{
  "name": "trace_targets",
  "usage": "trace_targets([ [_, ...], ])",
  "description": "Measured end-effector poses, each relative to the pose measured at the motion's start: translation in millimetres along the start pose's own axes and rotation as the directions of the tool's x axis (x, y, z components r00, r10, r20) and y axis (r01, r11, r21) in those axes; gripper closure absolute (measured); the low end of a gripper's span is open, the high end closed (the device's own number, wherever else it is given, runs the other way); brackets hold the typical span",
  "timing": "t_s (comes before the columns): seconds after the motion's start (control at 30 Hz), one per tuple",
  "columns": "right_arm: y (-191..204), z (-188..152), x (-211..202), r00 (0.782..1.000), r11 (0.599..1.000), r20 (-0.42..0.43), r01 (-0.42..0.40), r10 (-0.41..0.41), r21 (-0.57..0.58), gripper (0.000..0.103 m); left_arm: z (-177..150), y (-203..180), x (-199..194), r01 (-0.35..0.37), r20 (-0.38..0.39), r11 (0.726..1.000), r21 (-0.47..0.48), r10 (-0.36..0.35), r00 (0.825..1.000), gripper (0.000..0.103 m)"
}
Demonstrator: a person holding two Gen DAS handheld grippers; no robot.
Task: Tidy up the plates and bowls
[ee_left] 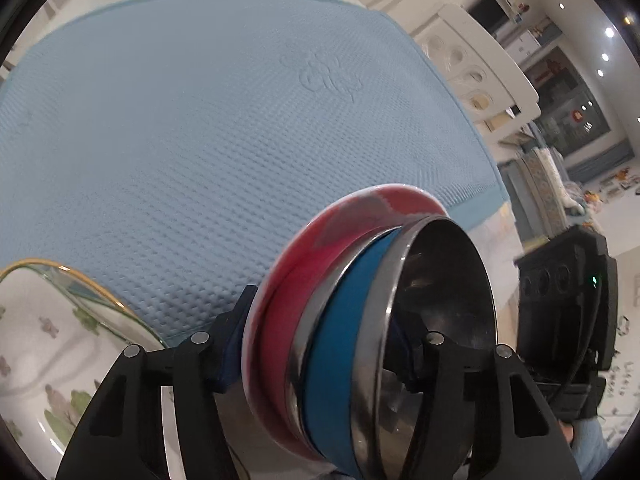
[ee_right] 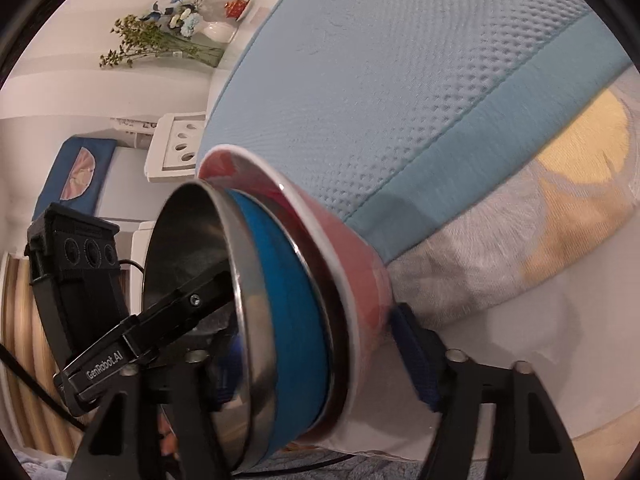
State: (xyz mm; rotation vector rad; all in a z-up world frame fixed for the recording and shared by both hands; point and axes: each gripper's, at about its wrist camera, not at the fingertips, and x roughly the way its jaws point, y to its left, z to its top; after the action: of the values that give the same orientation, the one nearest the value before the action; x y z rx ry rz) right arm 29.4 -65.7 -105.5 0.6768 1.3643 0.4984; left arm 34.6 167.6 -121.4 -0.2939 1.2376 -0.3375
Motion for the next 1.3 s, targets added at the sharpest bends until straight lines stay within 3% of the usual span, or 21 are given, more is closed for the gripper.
trace_targets([
  [0.13, -1, -8, -6, 0.998, 1.0, 0.064, 0.0, -0.001, 0.024, 0.048, -3, -7, -5, -0.03, 0.022, 0.998, 0.049, 0.029, 0.999, 0.05],
  [0.33, 11, -17, -14, 0.991, 0.997, 0.116, 0.071, -0.067, -0.031, 0.054, -10, -12, -14, -0.07, 0.055, 0.993, 0.096, 0.065, 0.996, 0.052],
  [0.5, 24, -20, -20, 0.985, 0.994, 0.155, 0.086, -0.074, -0.074, 0.057, -9, -20, -29, -0.09, 0.11, 0.987, 0.131, 0.076, 0.991, 0.053],
  [1.3, 79, -35, -32, 0.973, 0.975, 0.227, 0.089, -0.041, -0.202, 0.058, -17, -17, -90, -0.153, 0.263, 0.982, 0.115, 0.118, 0.958, 0.054],
])
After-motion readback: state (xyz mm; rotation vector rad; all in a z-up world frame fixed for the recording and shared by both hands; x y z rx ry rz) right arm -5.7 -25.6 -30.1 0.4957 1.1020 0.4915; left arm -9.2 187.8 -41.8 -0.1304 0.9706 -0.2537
